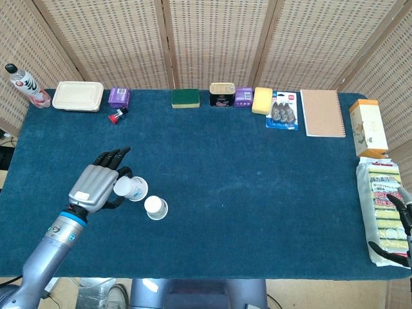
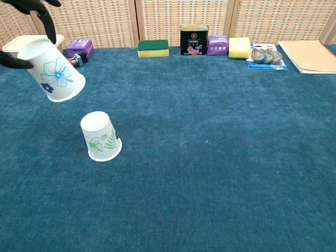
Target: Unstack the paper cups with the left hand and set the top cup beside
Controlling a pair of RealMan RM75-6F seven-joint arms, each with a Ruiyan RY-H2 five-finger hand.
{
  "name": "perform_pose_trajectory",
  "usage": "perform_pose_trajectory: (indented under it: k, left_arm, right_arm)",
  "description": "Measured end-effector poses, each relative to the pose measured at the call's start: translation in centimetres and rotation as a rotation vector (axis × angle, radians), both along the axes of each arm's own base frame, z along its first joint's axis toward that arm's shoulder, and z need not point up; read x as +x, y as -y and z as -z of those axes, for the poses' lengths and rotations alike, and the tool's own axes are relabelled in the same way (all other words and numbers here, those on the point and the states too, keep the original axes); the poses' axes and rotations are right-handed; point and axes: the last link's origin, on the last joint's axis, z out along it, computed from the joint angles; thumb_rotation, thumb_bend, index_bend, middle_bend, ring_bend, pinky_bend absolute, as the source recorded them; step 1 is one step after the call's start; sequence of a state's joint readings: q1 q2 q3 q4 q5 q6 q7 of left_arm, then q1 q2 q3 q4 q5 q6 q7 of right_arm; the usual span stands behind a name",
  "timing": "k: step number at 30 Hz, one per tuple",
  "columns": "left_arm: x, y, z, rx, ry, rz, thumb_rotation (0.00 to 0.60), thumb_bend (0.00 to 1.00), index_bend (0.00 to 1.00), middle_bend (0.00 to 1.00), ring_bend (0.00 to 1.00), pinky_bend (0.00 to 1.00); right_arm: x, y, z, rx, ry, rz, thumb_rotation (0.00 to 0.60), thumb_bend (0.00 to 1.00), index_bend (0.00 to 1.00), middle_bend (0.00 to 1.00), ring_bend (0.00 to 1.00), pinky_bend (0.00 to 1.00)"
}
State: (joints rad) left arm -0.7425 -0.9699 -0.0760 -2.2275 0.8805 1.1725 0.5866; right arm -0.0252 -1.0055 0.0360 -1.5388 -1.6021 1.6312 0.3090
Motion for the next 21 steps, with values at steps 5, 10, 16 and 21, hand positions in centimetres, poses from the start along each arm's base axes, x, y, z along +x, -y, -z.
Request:
perform_pose_trajectory:
  k: [5,10,16,21]
  left_arm:
    - [-2.3,-0.6,1.0,-0.031,-0.016,-0.043,0.6,0.25,0.39,0.0,0.0,0.08]
    - [-4.2,-1.2,2.8,-0.07,-0.021,-0.079,0.6,0.25,0.39,0.0,0.0,0.08]
    - [-5.7,-1.2,5.2,-0.118,-0.032,-0.106,0.6,0.25,0.39,0.0,0.0,0.08]
    - [-6.1,-1.0,6.3,-0.134,-0.039,-0.113,0.6,0.25,0.39,0.0,0.0,0.08]
  right_arm:
    - [0.1,0.0,0.3,0.01,-0.003,-0.001,0.6,0.01,0.09,0.0,0.0,0.0]
    - [0.1,0.1,0.4,0.017,-0.006,0.0,0.6,0.01,0.09,0.0,0.0,0.0]
    - [0.1,0.2,0.3,0.015,0.0,0.006,0.6,0.01,0.09,0.0,0.0,0.0]
    - [0.1,0.1,0.2,0.013,0.007,0.003,0.6,0.01,0.09,0.0,0.0,0.0]
